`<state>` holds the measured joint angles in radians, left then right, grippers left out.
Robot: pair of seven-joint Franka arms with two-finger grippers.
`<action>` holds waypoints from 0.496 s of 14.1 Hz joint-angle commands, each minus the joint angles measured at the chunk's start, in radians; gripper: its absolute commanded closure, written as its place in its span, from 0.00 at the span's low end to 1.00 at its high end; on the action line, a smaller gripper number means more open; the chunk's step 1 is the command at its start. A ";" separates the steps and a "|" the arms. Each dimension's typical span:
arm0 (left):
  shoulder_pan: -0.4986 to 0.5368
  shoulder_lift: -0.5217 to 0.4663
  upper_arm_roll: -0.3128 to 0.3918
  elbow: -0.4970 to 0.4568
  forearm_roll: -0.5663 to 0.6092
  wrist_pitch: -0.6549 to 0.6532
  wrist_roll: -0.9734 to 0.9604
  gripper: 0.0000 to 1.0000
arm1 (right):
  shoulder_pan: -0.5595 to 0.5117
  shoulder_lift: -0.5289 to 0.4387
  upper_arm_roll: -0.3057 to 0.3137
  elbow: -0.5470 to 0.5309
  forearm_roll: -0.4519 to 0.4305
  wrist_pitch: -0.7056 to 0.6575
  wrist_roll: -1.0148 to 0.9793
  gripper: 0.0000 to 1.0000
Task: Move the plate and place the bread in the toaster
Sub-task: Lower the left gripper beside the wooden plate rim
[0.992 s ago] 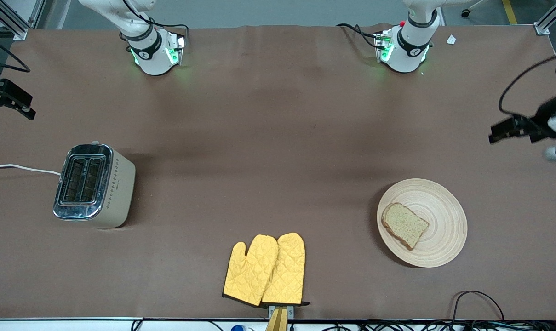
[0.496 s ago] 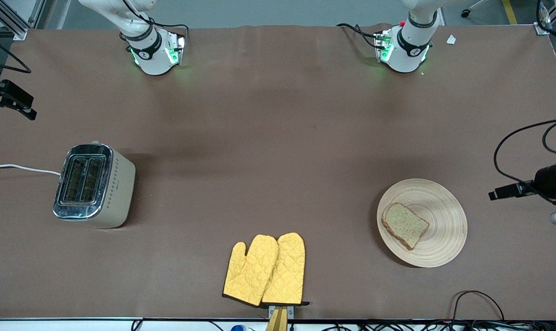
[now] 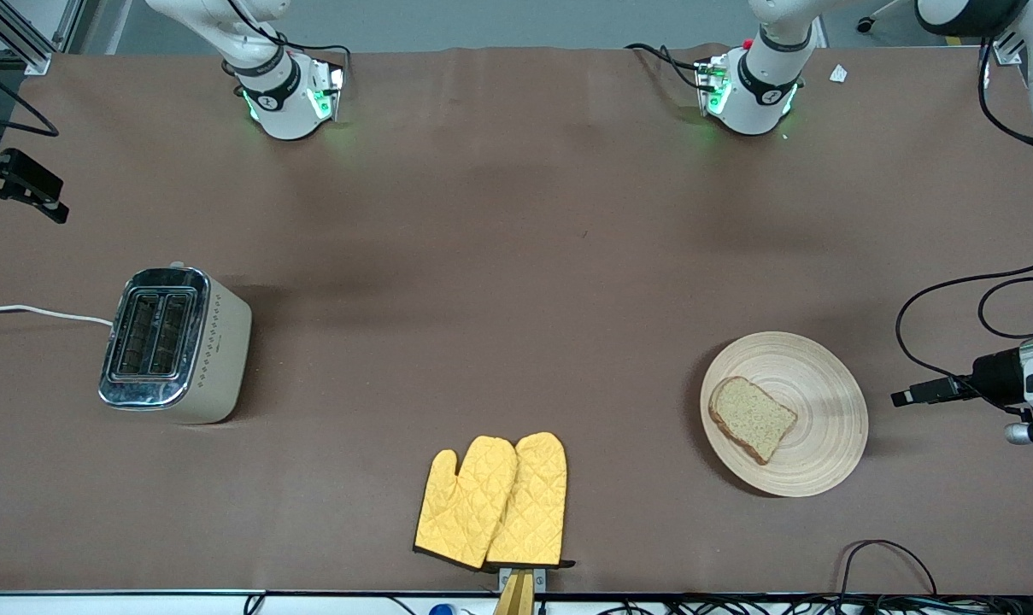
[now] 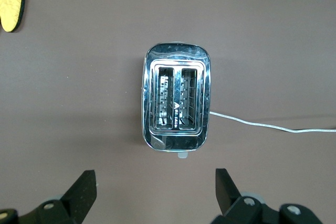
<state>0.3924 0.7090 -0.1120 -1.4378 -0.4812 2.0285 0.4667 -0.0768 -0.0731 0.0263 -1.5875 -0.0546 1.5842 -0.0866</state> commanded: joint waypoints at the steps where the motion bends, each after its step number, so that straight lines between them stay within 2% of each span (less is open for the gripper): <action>1: 0.026 0.062 -0.009 0.036 -0.068 0.003 0.122 0.07 | 0.002 -0.007 -0.002 -0.006 -0.002 -0.001 0.004 0.00; 4: 0.034 0.110 -0.009 0.037 -0.164 0.003 0.171 0.26 | 0.003 -0.007 -0.002 -0.006 -0.002 -0.003 0.004 0.00; 7: 0.043 0.155 -0.009 0.039 -0.250 0.003 0.217 0.34 | 0.002 -0.007 -0.002 -0.006 -0.002 -0.004 0.002 0.00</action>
<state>0.4241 0.8313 -0.1122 -1.4293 -0.6854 2.0334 0.6582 -0.0768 -0.0731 0.0261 -1.5879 -0.0546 1.5839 -0.0866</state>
